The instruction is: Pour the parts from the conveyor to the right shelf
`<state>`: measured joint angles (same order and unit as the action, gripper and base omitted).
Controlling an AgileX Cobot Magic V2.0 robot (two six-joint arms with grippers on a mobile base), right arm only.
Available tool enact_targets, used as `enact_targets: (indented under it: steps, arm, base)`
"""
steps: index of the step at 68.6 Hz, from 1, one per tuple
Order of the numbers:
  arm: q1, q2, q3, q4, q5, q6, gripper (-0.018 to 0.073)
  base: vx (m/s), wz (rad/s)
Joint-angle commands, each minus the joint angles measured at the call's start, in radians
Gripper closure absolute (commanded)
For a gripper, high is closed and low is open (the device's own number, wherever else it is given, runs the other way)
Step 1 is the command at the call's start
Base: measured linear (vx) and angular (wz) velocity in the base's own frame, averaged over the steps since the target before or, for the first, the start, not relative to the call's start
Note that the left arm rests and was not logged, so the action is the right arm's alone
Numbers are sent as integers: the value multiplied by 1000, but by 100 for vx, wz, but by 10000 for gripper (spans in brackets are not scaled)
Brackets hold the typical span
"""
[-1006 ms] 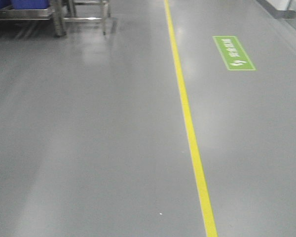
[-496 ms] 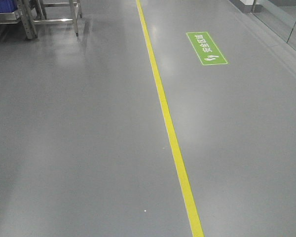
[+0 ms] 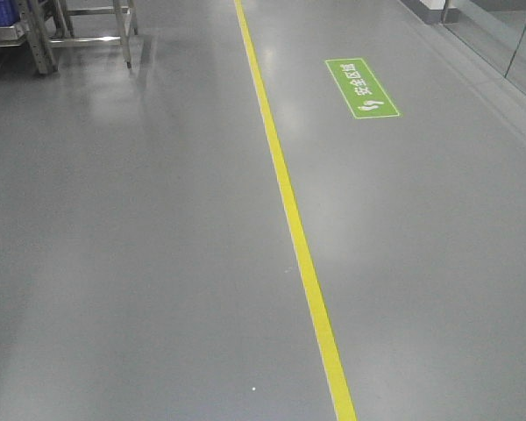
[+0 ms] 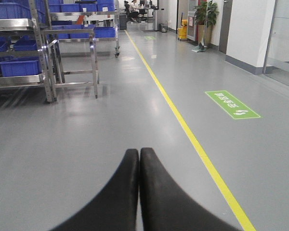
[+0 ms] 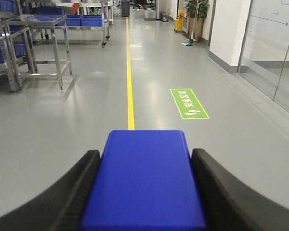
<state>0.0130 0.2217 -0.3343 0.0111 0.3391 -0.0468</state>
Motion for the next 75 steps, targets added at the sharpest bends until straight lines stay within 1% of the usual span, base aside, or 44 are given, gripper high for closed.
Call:
enact_targets:
  steps: [1,37,75]
  arm:
    - [-3,10,-31,-3,-76,-6,565]
    - [-3,10,-31,-3,-76,-6,565]
    - [-3,10,-31,-3,-76,-6,565]
  base:
    - [14,-10]
    - [23,-10]
    - [45,-7]
